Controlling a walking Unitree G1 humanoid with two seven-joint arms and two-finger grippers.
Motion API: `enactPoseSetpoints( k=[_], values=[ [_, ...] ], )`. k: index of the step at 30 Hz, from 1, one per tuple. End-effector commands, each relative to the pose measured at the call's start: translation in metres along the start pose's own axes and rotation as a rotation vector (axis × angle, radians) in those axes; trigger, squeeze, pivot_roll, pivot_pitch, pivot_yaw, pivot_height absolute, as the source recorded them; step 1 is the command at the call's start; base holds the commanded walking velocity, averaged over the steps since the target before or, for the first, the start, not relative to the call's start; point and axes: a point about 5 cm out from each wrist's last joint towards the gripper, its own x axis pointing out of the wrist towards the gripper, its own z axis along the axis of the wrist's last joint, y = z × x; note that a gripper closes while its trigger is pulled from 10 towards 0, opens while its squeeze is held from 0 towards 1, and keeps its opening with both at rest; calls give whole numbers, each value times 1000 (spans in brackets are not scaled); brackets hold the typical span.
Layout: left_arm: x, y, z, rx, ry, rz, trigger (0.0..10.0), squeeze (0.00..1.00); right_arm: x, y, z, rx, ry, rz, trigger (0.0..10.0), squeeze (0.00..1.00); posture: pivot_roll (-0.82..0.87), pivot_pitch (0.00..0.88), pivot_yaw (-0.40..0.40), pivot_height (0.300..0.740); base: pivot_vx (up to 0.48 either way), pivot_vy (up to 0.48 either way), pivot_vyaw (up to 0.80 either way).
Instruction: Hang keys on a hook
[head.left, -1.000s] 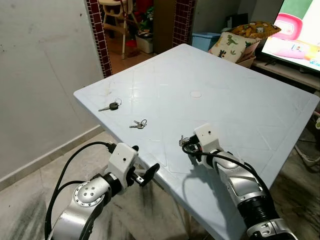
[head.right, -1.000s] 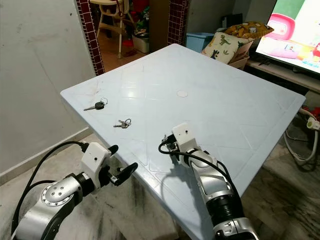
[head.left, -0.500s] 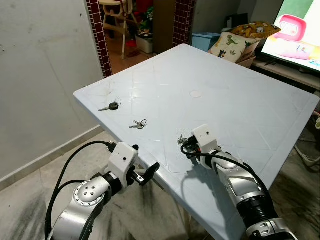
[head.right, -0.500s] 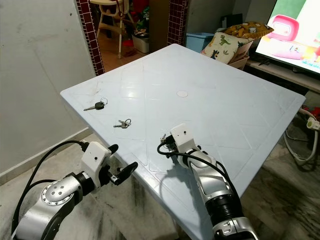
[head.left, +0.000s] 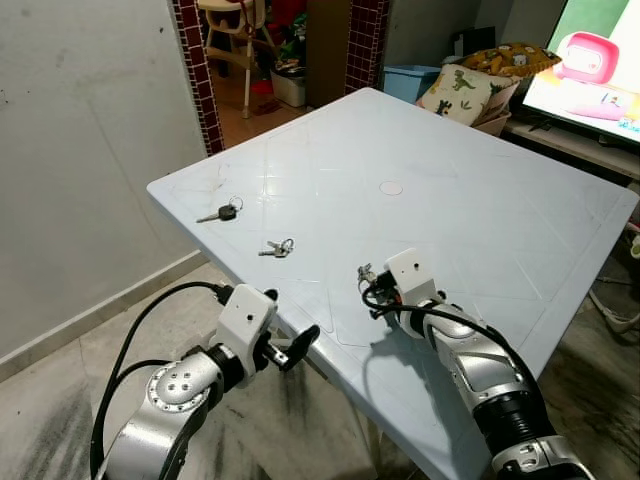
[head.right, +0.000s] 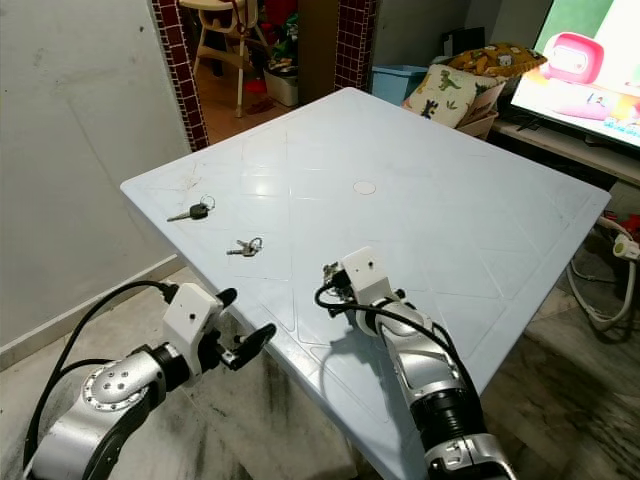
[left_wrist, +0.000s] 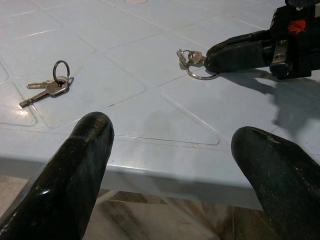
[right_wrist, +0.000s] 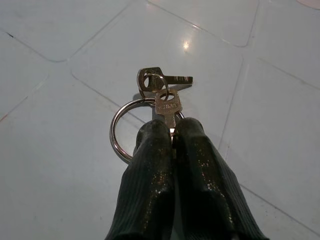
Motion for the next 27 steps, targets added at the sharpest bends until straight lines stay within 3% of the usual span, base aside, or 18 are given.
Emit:
enactPoseSetpoints(
  k=[1,17,22,27],
  values=[
    [3,-1,2,16,-5,-7,10000,0,0,-2,3,19,-27,-14,0,0,27,0,-3,740,0,0,0],
    [5,4,6,20,-30,32,10000,0,-9,-20,48,128,-334,-104,0,0,28,0,-5,740,0,0,0],
    [6,9,9,31,-41,66,10000,0,-13,-22,68,109,-418,-99,0,0,27,0,-6,740,0,0,0],
    [11,21,12,43,-55,170,10000,0,-16,-20,84,69,-469,-84,0,0,22,0,-5,740,0,0,0]
  ],
)
